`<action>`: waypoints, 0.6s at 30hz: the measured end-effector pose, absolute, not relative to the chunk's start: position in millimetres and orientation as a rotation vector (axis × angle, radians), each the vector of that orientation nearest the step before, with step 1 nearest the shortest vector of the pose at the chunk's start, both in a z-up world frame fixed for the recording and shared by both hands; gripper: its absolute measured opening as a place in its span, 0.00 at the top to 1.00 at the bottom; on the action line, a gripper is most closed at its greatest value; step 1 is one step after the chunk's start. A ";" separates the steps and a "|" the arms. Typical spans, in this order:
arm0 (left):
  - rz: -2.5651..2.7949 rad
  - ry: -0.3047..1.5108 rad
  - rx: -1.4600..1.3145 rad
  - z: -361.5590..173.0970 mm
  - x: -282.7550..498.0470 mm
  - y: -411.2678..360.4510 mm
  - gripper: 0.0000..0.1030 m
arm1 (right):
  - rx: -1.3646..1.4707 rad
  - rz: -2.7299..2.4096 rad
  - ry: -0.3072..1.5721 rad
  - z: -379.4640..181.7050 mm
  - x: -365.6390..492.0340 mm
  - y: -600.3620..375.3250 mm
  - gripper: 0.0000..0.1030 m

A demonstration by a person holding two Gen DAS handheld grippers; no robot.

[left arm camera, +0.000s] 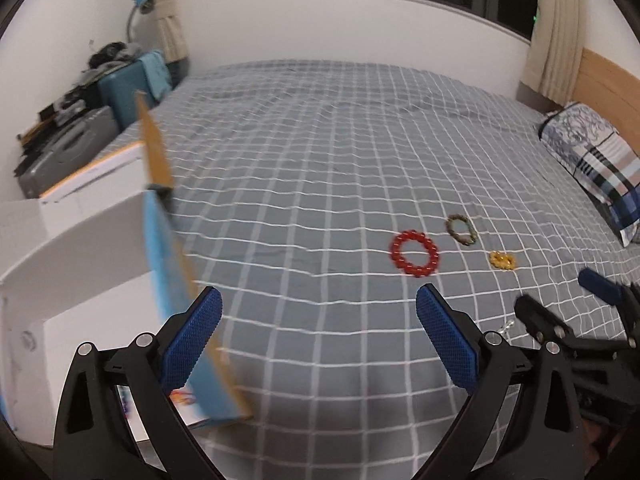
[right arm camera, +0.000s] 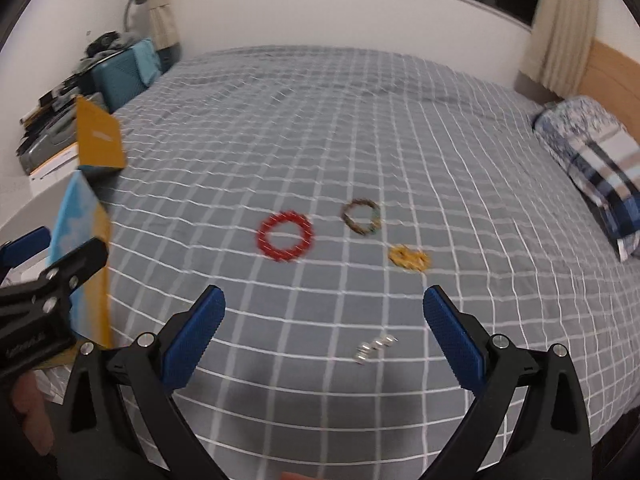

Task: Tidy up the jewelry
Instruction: 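Withdraw both tools and move toward the red bead bracelet and pearl earring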

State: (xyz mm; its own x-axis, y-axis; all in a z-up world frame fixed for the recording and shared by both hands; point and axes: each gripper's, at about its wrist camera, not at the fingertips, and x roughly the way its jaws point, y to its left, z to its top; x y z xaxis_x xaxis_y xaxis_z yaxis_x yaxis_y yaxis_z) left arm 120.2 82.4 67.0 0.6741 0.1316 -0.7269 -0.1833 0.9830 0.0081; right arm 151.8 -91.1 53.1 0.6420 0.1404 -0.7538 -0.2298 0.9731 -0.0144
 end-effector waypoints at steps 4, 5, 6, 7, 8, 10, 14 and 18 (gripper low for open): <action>0.144 0.844 -0.072 37.9 148.3 61.6 0.07 | -0.061 0.184 0.895 29.2 162.6 -120.2 0.07; 0.141 0.853 -0.073 30.7 155.6 57.0 0.07 | -0.046 0.181 0.910 22.3 165.5 -126.8 0.07; 0.136 0.866 -0.078 21.4 165.1 52.9 0.07 | -0.038 0.179 0.921 17.8 167.2 -130.7 0.07; 0.132 0.876 -0.082 14.6 173.3 50.1 0.07 | -0.025 0.173 0.934 9.8 171.1 -137.0 0.07; 0.132 0.884 -0.081 9.8 180.2 48.3 0.07 | -0.022 0.169 0.940 6.4 172.6 -139.9 0.07; 0.137 0.891 -0.072 -0.3 197.2 42.2 0.07 | -0.020 0.168 0.961 -5.2 179.0 -144.0 0.07; 0.136 0.913 -0.069 -19.3 227.9 37.2 0.07 | -0.012 0.178 0.995 -23.8 187.1 -148.4 0.08; 0.142 0.942 -0.058 -40.9 251.9 33.5 0.07 | -0.007 0.196 1.039 -40.6 194.5 -146.9 0.08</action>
State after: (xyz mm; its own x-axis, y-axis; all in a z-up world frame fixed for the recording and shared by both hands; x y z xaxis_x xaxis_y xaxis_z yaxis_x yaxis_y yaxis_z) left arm 251.9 33.5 -40.9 0.5798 0.0958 -0.8091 -0.1468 0.9891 0.0119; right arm 194.5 -146.9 -40.6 0.4911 0.1579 -0.8567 -0.1647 0.9825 0.0866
